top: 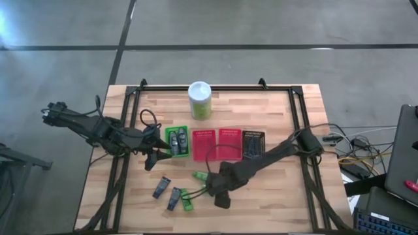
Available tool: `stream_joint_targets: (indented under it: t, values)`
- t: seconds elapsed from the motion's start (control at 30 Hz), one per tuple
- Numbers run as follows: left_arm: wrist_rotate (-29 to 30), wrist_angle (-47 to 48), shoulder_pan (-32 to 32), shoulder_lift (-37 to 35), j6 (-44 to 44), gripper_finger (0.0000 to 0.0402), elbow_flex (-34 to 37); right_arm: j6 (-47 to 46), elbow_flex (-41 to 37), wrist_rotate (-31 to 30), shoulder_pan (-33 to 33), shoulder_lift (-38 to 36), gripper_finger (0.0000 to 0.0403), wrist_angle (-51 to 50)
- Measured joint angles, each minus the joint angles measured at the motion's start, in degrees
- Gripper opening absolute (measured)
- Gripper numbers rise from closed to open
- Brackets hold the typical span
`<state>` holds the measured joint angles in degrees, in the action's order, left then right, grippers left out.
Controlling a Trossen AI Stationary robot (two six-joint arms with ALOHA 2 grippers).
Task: Pick & Place Travel size toiletries
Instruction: Put the middle green shampoo into the right red bin
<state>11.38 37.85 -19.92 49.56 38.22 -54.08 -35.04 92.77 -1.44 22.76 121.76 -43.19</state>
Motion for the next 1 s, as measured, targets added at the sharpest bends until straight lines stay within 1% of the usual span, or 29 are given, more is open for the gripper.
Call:
stream_joint_targets:
  t: [0.27,0.47,0.6,0.67,0.8,1.0]
  values:
    - [0.02,0.08,0.0,0.06,0.66,0.0206,0.0,3.71,2.83,0.17,0.42,3.56,0.033,0.65]
    - [0.02,0.61,0.0,0.06,0.24,0.0206,0.0,3.95,4.06,0.4,0.22,5.97,0.0346,0.65]
    - [0.02,0.68,0.0,0.08,-0.02,0.0206,0.0,3.76,5.77,0.6,0.15,7.15,0.0349,0.9]
    - [0.02,0.76,0.0,0.08,-0.07,0.0206,-0.01,4.06,6.49,0.71,0.12,7.7,0.0344,0.72]
    - [0.04,0.75,0.0,0.08,-0.22,0.0206,0.0,4.56,6.86,3.03,-0.51,8.39,0.0321,1.41]
    - [0.04,0.76,0.0,0.08,-0.24,0.0206,0.0,2.51,6.82,3.22,-1.64,8.87,0.0263,1.16]
